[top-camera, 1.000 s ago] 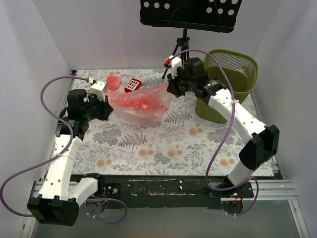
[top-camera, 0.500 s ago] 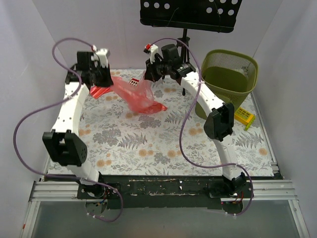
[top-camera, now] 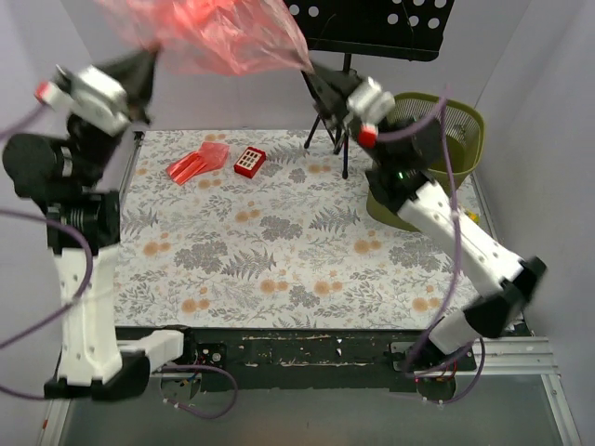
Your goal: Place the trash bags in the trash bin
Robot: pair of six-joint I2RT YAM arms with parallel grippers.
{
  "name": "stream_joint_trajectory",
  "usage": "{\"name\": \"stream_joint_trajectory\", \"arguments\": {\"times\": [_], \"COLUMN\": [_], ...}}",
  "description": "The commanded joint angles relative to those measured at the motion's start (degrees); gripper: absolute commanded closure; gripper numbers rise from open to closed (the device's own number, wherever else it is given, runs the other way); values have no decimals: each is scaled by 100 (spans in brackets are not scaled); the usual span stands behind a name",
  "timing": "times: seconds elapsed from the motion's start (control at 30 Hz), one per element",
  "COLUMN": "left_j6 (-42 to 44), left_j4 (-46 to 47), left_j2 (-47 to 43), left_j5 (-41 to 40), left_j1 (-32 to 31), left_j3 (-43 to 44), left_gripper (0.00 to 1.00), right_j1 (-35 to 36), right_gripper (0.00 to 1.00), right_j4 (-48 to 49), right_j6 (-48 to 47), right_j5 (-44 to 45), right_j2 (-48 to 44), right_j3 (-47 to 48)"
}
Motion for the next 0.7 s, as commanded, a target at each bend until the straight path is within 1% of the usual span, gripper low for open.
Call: {"name": "stream_joint_trajectory", "arguments": {"times": [0.0,0.03,0.07,0.1,0.13,0.17,0.23,0.27,0.33,0.37,0.5,0.57,0.63,0.67], "left_j6": [5874,7514,7713,7271,6823,6427,6029,5853,5511,5256,4281,3317,1868,1635], "left_j4": [-3601,-5476,-6199,-6232,-5972,-5456,-4664,-4346,-4080,-4097,-4746,-4573,-4283,-4290], "left_j2": [-738,-940,-1177,-1579,-2045,-2449,-3119,-3330,-3350,-3220,-2604,-2428,-2348,-2357], "left_j5": [1825,777,-138,-339,-150,148,571,651,661,591,310,-197,-996,-1244], "left_j1": [-1000,-1728,-2284,-2759,-2973,-3053,-3133,-3177,-3212,-3212,-3212,-3212,-3212,-3195], "left_j3": [-3649,-4788,-5714,-6384,-6661,-6759,-6909,-6979,-6945,-6814,-6278,-6084,-5926,-5847], "left_gripper": [100,100,100,100,100,100,100,100,100,100,100,100,100,100], "right_j1": [34,-1,-19,-45,-80,-106,-107,-98,-89,-98,-107,-115,-194,-247], "right_gripper": [99,99,99,99,99,99,99,99,99,99,99,99,99,99], "right_j4": [-1540,-3435,-5351,-6562,-6992,-7023,-6656,-6358,-5935,-5977,-6363,-6259,-5926,-5724], "right_j6": [-2253,-3035,-3747,-4059,-3923,-3574,-3098,-2843,-2193,-2016,-1331,-778,20,399], "right_j5": [-233,-627,-953,-1209,-1455,-1753,-2063,-2125,-2029,-1976,-1836,-1582,-1213,-950], "right_j2": [-972,-991,-1009,-1131,-1593,-2033,-3034,-3361,-3724,-3716,-3251,-3058,-2917,-2855], "right_j3": [-4191,-4747,-5092,-5443,-5743,-5963,-6254,-6317,-6247,-6090,-5159,-4816,-4561,-4438]}}
